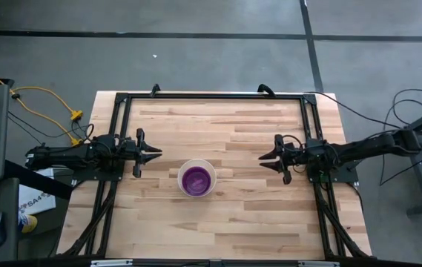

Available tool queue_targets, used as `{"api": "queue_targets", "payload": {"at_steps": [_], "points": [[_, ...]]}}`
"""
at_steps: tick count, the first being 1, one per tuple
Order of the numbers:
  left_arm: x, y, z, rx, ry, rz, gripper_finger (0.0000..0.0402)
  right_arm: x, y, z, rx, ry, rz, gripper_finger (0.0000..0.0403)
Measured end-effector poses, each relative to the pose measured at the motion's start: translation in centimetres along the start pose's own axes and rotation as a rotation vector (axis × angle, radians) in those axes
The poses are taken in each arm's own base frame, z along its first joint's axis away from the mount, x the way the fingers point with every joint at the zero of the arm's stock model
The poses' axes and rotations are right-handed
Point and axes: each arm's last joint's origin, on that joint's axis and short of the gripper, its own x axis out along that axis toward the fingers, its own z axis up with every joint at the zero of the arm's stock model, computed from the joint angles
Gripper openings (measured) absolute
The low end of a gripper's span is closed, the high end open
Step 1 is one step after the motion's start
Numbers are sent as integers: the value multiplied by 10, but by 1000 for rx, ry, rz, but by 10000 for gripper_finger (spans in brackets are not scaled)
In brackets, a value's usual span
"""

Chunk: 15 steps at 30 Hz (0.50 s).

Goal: Nest bowls inside each other
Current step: Return to Home Position

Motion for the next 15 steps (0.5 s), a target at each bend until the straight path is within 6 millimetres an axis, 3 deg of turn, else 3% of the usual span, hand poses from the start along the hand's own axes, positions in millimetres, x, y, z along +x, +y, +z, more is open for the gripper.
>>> {"api": "queue_targets", "payload": {"at_steps": [15], "points": [[0,0,0,0,0,0,58,-18,3,5,-1,-4,28,97]]}}
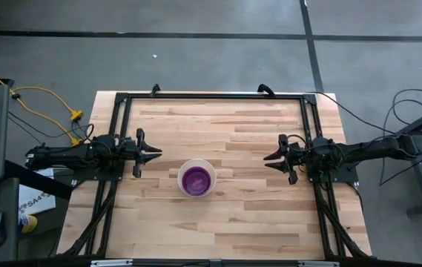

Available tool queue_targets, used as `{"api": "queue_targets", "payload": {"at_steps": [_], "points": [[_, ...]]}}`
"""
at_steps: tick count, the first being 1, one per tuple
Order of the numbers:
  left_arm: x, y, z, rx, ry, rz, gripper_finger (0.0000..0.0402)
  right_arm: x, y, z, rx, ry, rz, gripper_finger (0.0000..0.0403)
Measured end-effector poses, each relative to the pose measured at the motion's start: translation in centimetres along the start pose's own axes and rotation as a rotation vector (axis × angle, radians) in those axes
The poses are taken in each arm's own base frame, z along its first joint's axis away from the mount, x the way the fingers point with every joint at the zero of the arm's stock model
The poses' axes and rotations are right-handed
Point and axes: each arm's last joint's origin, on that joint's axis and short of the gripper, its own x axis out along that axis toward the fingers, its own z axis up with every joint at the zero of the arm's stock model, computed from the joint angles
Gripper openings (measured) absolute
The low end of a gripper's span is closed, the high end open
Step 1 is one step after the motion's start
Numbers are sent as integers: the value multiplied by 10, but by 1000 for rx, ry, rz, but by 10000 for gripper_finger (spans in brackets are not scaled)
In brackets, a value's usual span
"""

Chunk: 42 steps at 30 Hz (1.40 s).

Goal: Nest bowls inside each other
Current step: Return to Home Position

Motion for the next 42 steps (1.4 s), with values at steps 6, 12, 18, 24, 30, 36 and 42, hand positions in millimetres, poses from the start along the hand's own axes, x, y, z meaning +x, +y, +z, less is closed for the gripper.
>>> {"api": "queue_targets", "payload": {"at_steps": [6,12,18,24,30,36,42], "points": [[0,0,0,0,0,0,58,-5,2,3,-11,-26,27,97],[0,0,0,0,0,0,58,-9,3,-4,-23,-24,85,97],[0,0,0,0,0,0,58,-10,2,-10,-5,-15,79,97],[0,0,0,0,0,0,58,-10,1,-11,-1,-4,73,97],[0,0,0,0,0,0,58,-10,1,-13,2,12,70,97],[0,0,0,0,0,0,58,-12,-2,-17,41,46,-13,97],[0,0,0,0,0,0,58,-16,-4,-21,65,74,-74,97]]}}
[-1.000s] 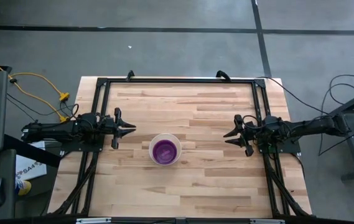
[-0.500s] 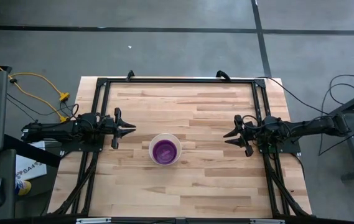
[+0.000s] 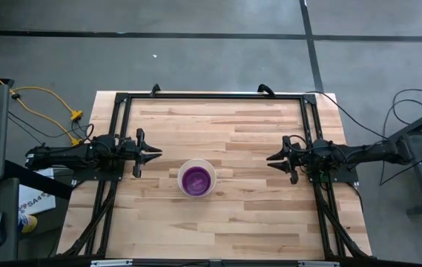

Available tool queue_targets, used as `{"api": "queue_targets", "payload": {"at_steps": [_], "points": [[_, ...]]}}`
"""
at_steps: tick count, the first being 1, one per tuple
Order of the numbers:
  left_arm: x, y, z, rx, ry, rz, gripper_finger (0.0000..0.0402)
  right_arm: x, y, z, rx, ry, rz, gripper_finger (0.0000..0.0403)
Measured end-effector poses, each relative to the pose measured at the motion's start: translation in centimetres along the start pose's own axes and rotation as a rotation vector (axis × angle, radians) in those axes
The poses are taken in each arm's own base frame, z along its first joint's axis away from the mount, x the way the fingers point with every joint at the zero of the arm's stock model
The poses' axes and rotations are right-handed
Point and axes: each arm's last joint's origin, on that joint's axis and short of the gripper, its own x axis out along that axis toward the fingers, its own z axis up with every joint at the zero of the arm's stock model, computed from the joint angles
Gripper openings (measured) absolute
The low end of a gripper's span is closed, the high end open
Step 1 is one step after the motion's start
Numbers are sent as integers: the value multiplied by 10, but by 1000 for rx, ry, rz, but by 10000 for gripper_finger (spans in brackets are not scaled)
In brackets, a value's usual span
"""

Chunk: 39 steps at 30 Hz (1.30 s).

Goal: Nest bowls inside each other
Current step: Return to Home Position

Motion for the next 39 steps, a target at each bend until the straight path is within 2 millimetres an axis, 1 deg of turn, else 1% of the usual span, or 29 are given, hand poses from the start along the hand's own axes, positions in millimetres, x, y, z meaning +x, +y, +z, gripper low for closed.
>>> {"api": "queue_targets", "payload": {"at_steps": [6,10,39], "points": [[0,0,0,0,0,0,58,-4,-1,-3,1,24,-6,97],[0,0,0,0,0,0,58,-6,0,-2,0,4,-7,97],[0,0,0,0,0,0,58,-6,0,-3,0,8,-1,97]]}}
